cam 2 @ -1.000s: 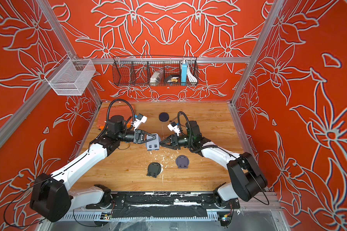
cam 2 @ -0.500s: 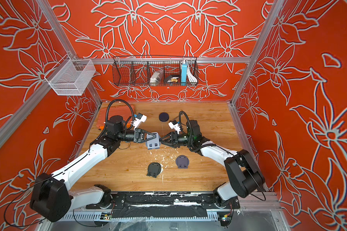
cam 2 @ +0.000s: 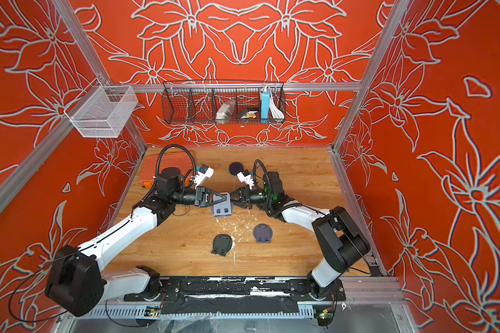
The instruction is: Open the phone stand
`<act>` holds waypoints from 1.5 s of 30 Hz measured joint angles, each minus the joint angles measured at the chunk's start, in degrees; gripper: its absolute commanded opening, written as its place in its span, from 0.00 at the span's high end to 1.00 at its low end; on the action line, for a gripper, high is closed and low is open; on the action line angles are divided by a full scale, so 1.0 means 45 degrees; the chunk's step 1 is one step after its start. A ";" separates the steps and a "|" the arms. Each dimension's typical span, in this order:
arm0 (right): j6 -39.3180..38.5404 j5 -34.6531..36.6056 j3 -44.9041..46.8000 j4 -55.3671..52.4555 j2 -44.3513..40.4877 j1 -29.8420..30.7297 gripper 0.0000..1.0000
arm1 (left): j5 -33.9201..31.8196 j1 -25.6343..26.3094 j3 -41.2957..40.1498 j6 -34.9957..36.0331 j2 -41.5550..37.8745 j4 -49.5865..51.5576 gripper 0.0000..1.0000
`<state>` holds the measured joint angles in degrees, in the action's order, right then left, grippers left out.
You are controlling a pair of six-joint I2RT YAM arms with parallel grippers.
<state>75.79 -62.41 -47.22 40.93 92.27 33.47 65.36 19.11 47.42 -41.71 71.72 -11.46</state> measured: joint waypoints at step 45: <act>-0.0748 0.0491 0.1107 0.0670 -0.0665 0.0267 1.00 | 0.0359 -0.0952 0.4124 0.5022 0.1035 0.5008 1.00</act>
<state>72.42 -60.20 -42.24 43.94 89.27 34.68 66.98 14.83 65.98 -19.11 76.38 11.07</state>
